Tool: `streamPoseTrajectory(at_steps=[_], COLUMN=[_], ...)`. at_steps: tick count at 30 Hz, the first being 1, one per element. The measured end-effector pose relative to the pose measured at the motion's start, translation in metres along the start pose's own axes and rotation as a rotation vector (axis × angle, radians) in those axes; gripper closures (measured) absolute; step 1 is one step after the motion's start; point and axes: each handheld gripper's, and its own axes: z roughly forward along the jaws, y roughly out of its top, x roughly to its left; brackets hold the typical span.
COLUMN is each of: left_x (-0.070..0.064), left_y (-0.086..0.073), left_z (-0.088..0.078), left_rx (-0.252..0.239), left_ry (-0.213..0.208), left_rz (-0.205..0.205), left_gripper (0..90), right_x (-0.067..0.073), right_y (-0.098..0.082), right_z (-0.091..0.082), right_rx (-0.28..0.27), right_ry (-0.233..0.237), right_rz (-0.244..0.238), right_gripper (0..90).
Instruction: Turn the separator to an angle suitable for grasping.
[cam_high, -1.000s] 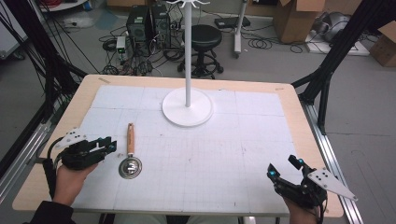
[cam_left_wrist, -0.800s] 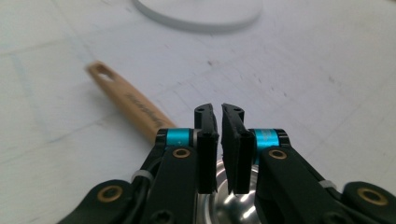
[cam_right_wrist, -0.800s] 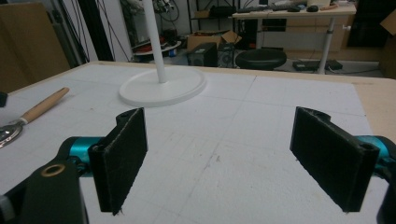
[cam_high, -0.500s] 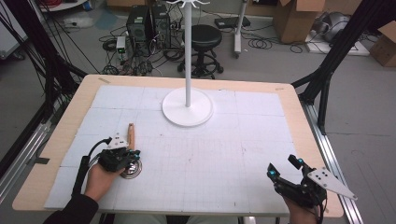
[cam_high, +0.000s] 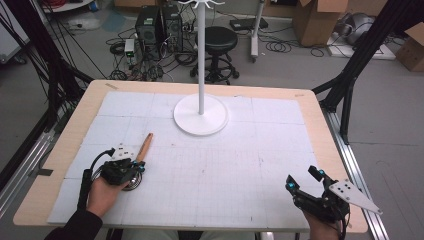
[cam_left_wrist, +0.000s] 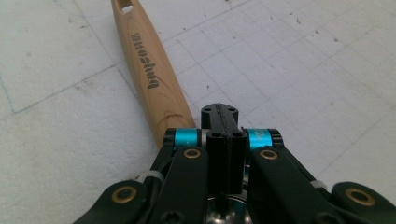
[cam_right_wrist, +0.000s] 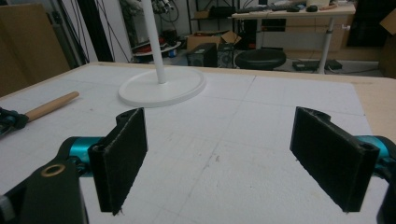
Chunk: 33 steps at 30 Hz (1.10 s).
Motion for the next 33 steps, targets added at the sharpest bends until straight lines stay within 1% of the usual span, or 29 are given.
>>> streamPoseTrajectory(at_steps=[3,4,5,7,9,11,12,13,14,15,16,17,18,19,20,21,22,24,25,27,29,33], left_x=[0.0,0.001,0.002,0.003,0.006,0.01,0.012,0.013,0.014,0.016,0.017,0.019,0.021,0.023,0.025,0.026,0.027,0.027,0.028,0.028,0.028,0.03], left_y=[-0.001,-0.001,-0.001,-0.002,-0.001,0.001,0.001,0.002,0.002,0.002,0.002,0.002,0.002,0.002,0.002,0.002,0.003,0.004,0.005,0.005,0.005,0.004], left_z=[-0.001,-0.002,-0.003,-0.008,-0.016,-0.026,-0.033,-0.036,-0.04,-0.044,-0.047,-0.05,-0.054,-0.057,-0.06,-0.062,-0.065,-0.069,-0.07,-0.074,-0.076,-0.077], left_rx=[0.0,0.001,0.005,-0.001,-0.045,-0.109,-0.15,-0.17,-0.193,-0.219,-0.237,-0.262,-0.286,-0.323,-0.361,-0.397,-0.428,-0.47,-0.482,-0.496,-0.505,-0.5], left_ry=[0.0,0.0,0.003,0.008,0.02,0.009,-0.003,-0.009,-0.011,-0.022,-0.027,-0.03,-0.038,-0.059,-0.088,-0.112,-0.122,-0.108,-0.107,-0.097,-0.092,-0.094], left_rz=[-0.002,-0.009,-0.005,-0.012,-0.035,-0.08,-0.086,-0.087,-0.097,-0.116,-0.127,-0.144,-0.162,-0.181,-0.183,-0.186,-0.179,-0.169,-0.175,-0.159,-0.155,-0.142], left_gripper=[89.7,89.7,89.6,89.6,88.8,80.8,78.2,76.8,73.7,71.3,68.9,64.5,58.3,52.6,47.6,44.8,41.3,32.0,27.4,15.4,14.1,14.1], right_x=[0.0,-0.001,-0.001,0.0,0.0,0.0,-0.001,-0.001,-0.001,0.0,0.0,0.0,0.0,0.0,0.0,0.0,0.0,0.0,0.0,0.0,0.0,0.001], right_y=[0.0,0.0,0.0,0.0,0.001,0.0,0.0,0.0,0.0,0.0,0.0,0.0,0.0,0.0,0.0,0.0,0.001,0.001,0.001,0.001,0.0,0.001], right_z=[0.0,0.001,0.0,0.0,-0.001,-0.001,-0.001,-0.001,-0.001,-0.001,-0.001,0.0,-0.001,0.0,-0.001,-0.001,-0.001,-0.001,-0.001,-0.001,0.0,0.0], right_rx=[0.0,0.0,0.0,-0.003,-0.007,-0.006,-0.004,-0.003,-0.005,-0.005,-0.004,-0.005,-0.002,-0.003,-0.001,-0.003,0.0,0.002,0.005,0.01,0.015,0.018], right_ry=[0.0,-0.001,-0.001,-0.002,-0.002,-0.002,-0.003,-0.003,-0.003,-0.001,-0.003,-0.004,-0.003,-0.005,-0.004,-0.005,-0.006,-0.005,-0.006,-0.008,-0.011,-0.01], right_rz=[-0.001,-0.001,-0.001,-0.002,-0.006,-0.007,-0.006,-0.003,-0.004,-0.003,-0.007,-0.013,-0.01,-0.013,-0.01,-0.012,-0.013,-0.021,-0.023,-0.029,-0.029,-0.038], right_gripper=[17.4,17.4,17.5,17.4,17.5,17.4,17.4,17.4,17.4,17.4,17.4,17.5,17.4,17.5,17.5,17.5,17.4,17.4,17.4,17.4,17.4,17.4])
